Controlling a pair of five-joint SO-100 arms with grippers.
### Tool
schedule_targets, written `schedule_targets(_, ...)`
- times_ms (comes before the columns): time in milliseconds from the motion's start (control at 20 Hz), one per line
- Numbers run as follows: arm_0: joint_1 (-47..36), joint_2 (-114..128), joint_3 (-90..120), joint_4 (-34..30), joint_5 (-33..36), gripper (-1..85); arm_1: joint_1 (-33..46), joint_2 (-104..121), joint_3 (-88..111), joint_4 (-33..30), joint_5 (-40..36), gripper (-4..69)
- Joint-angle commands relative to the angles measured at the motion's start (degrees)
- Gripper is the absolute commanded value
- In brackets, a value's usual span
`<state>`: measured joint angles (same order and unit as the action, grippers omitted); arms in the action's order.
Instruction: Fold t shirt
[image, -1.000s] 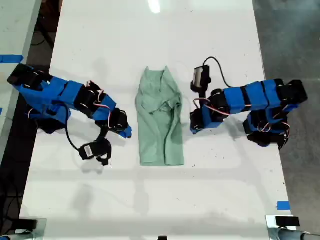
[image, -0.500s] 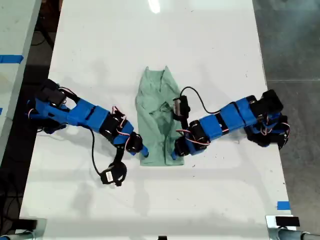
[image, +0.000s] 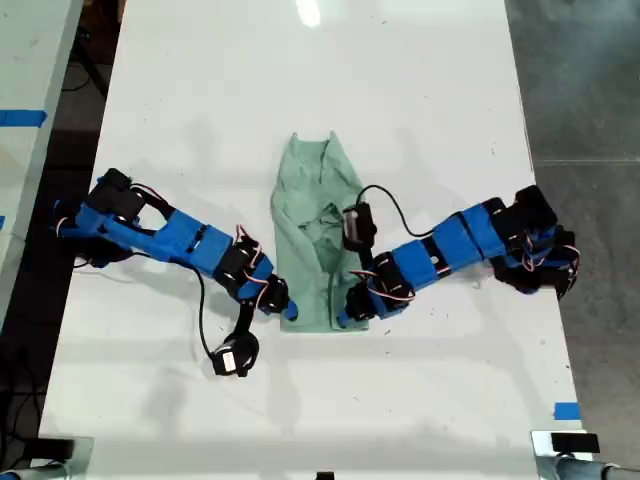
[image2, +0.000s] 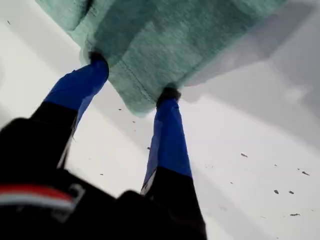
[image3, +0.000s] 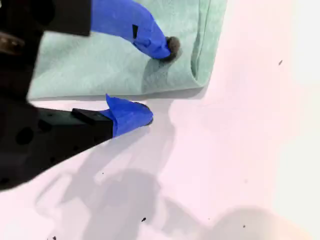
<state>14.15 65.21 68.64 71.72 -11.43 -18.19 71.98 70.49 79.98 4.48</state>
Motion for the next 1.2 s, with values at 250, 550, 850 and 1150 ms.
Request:
schedule_targets(250,-0.4,-5.9,-10.1,-3.0,3.1,10.1,-1.1,-1.3,-3.2,2.8,2.6,22.8)
schedule_targets(550,-0.3,-6.5,-10.6,-3.3,3.7,-0.2,-1.3,-4.4,-4.2,1.8,2.2,21.8)
schedule_targets(850,0.0,-5.4,-10.9,-2.6,3.9,-0.2,-1.6,-6.4,-9.2,1.9,0.9,0.4)
schedule_targets(1150,-5.3,8.7,-11.5,10.8,3.9,-0.3,6.2,7.9,-15.2,11.4,-6.6,0.4)
